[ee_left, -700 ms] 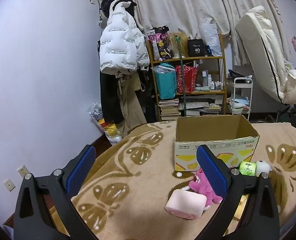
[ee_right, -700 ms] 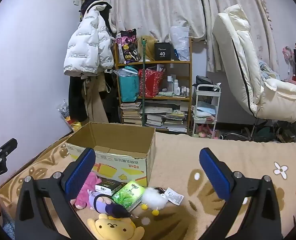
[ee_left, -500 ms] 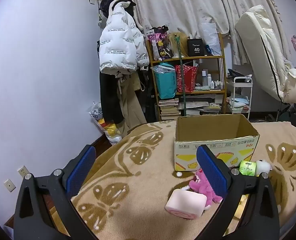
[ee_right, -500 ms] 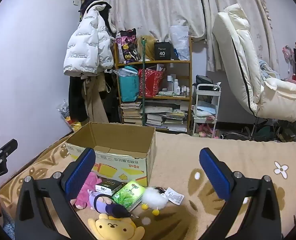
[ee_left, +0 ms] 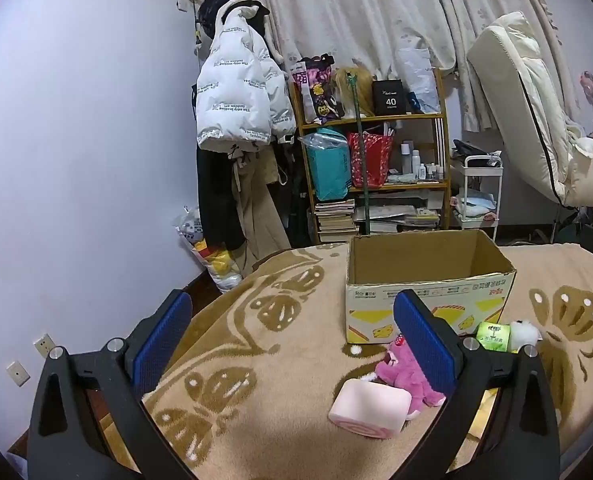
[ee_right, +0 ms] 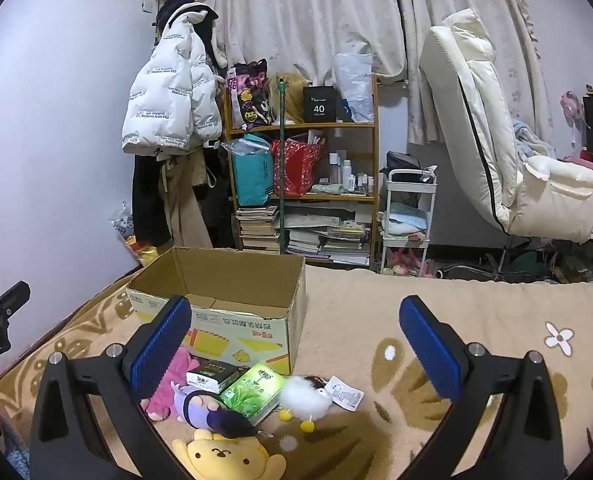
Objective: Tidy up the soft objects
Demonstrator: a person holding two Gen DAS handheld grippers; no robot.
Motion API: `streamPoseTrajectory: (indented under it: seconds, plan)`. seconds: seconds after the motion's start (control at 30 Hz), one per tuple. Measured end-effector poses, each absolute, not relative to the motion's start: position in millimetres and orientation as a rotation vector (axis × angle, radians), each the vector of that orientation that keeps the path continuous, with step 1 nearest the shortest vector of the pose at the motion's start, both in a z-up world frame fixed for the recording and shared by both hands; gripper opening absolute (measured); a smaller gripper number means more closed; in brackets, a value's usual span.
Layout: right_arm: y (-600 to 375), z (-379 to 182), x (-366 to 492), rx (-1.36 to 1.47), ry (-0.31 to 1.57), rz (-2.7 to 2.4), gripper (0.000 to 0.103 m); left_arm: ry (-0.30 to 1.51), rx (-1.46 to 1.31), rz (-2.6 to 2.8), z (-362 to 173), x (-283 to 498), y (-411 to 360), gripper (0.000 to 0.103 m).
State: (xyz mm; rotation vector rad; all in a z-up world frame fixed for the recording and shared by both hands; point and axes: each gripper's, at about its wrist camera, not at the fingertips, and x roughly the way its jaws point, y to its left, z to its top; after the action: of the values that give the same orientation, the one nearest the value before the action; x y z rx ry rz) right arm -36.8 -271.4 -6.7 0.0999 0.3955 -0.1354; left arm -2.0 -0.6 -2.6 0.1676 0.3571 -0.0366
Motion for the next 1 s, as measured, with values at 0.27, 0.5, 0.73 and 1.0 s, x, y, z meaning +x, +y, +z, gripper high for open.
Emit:
streamPoseTrajectory:
  seconds: [0.27,0.5,0.73,1.0]
  plan:
    - [-275,-6,-37,0.102,0.393,-0.141,0.103,0.358,0.173,-0.04,-1,-2,1,0.1]
    - [-279,-3,-39,0.092,0.389,-0.146,0.103,0.36,0.173,-0.039,0,-2,1,0.1]
    - [-283,-1,-37,0.094,0.389,-0.143,0.103,0.36,0.178,-0.041,0,-1,1,0.1]
    - [-276,-3,-36,0.096,0.392,-0.145,0.103,0.359,0.177,-0.042,0,-1,1,0.1]
